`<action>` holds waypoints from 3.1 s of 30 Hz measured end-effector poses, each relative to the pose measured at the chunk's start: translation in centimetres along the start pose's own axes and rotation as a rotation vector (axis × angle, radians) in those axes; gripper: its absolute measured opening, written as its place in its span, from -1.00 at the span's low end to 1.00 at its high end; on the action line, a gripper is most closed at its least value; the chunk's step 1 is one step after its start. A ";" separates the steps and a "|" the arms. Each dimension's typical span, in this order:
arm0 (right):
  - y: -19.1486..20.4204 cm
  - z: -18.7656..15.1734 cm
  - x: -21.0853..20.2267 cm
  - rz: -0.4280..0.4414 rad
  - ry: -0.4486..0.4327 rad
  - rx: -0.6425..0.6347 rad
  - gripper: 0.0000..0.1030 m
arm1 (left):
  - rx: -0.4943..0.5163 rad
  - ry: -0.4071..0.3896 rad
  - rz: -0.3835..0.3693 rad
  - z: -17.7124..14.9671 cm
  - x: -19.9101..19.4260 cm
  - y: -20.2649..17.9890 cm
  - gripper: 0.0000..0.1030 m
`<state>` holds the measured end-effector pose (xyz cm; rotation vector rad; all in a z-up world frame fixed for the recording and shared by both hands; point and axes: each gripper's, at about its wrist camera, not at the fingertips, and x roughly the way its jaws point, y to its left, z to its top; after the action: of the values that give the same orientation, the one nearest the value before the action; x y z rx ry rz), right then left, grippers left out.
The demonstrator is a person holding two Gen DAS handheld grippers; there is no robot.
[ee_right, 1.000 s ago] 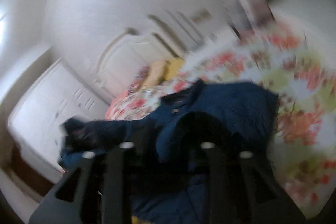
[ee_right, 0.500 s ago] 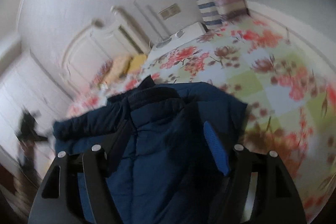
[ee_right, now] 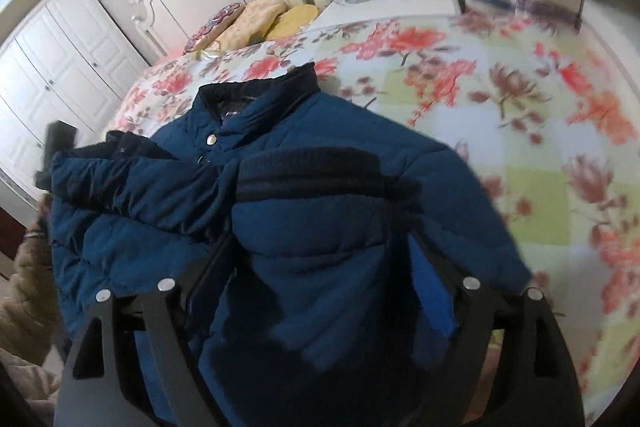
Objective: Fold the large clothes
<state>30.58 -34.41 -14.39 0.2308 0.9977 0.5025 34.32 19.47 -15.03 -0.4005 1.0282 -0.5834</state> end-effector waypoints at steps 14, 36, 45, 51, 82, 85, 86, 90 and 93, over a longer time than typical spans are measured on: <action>3.6 -1.8 -10.1 0.051 -0.355 -0.021 -0.75 | 0.164 -0.213 -0.084 0.3 -3.1 -3.7 -0.60; -2.8 -2.8 -5.0 0.109 -0.253 0.256 -0.87 | 0.025 -0.118 0.109 0.9 1.3 -1.9 -0.69; 5.8 5.8 -16.9 -0.072 -0.485 0.114 -0.89 | 0.132 -0.383 0.179 7.9 -6.9 -11.2 -0.71; -1.1 5.7 -2.7 -0.234 -0.170 0.326 -0.89 | -0.018 -0.113 0.379 6.5 6.2 -3.8 -0.69; 16.5 9.5 9.6 -0.430 -0.036 -0.229 -0.30 | 0.370 -0.194 0.698 5.9 14.1 -17.5 0.91; 15.1 9.1 12.3 -0.423 -0.001 -0.238 -0.26 | 0.421 -0.125 0.750 5.3 17.2 -17.1 0.91; 14.7 9.0 12.8 -0.406 -0.001 -0.228 -0.26 | 0.408 -0.110 0.744 5.4 17.8 -16.5 0.91; 14.1 8.4 13.3 -0.383 -0.034 -0.211 -0.26 | 0.319 -0.098 0.667 5.6 18.5 -14.5 0.91; 14.1 8.3 13.4 -0.383 -0.045 -0.212 -0.26 | 0.313 -0.103 0.654 5.4 18.7 -14.2 0.91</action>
<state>39.37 -15.13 -14.20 -0.1378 0.9093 0.2485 42.58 -3.00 -17.17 0.1848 0.8833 -0.1237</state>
